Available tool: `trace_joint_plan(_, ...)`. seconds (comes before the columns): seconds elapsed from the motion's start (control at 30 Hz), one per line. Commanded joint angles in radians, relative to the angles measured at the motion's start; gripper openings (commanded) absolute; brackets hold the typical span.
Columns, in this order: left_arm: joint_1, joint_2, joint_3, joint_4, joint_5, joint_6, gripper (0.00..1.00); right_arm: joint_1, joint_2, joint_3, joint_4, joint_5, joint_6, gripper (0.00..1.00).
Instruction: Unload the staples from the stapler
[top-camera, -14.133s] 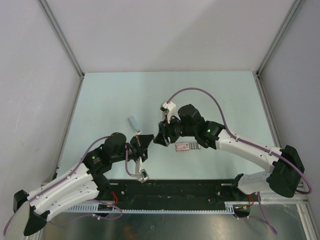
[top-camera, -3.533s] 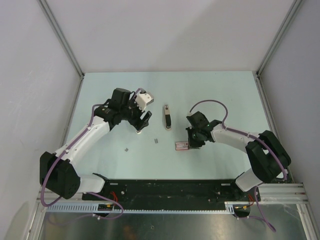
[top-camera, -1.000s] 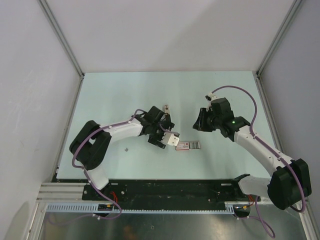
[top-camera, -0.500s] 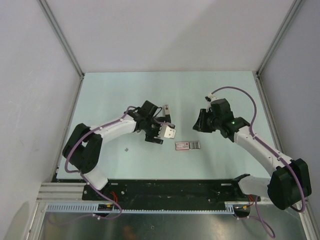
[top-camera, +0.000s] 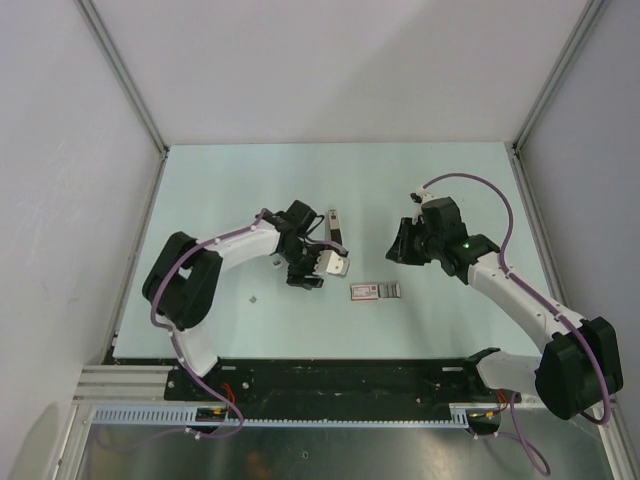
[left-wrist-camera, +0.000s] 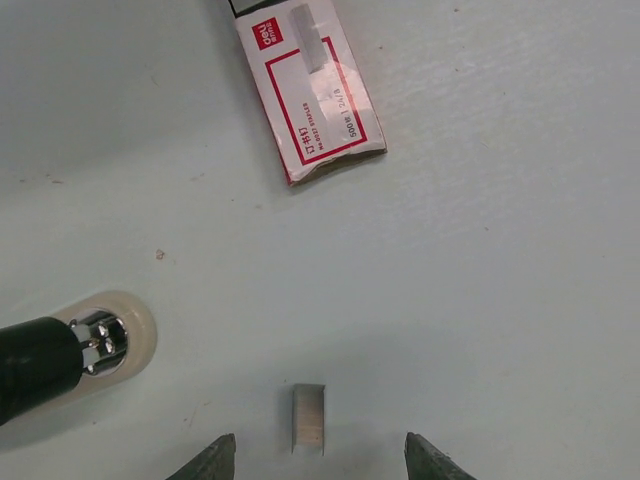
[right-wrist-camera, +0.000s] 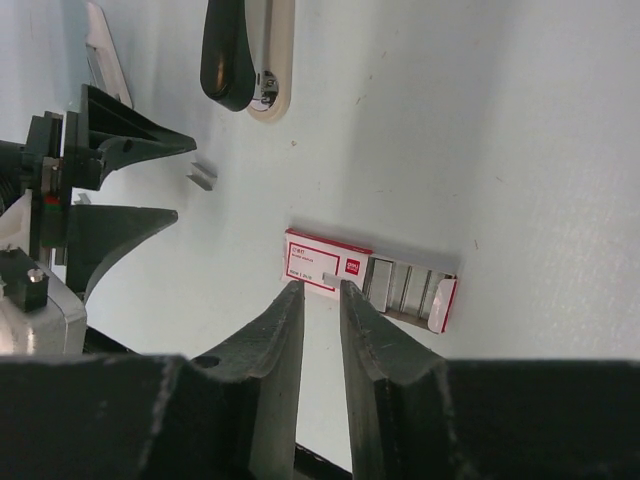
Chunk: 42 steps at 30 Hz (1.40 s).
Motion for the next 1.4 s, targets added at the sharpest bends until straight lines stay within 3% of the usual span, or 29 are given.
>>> trace_joint_plan(0.0,-0.005,0.019,0.051,-0.047,0.048,0.042,0.69,-0.005,-0.018,0.001,0.027,-0.008,0.004,0.25)
trace_joint_plan(0.97,-0.049,0.110,0.084,-0.053,-0.048,-0.018,0.31,-0.012,-0.006,-0.001,0.032,-0.020,-0.001,0.19)
trace_joint_plan(1.27,-0.051,0.126,0.092,-0.053,-0.069,-0.067,0.03,-0.013,-0.010,-0.001,0.031,-0.027,0.001,0.18)
trace_joint_plan(1.37,-0.051,0.114,0.121,-0.052,-0.065,-0.121,0.00,-0.014,-0.017,-0.001,0.036,-0.035,0.000,0.18)
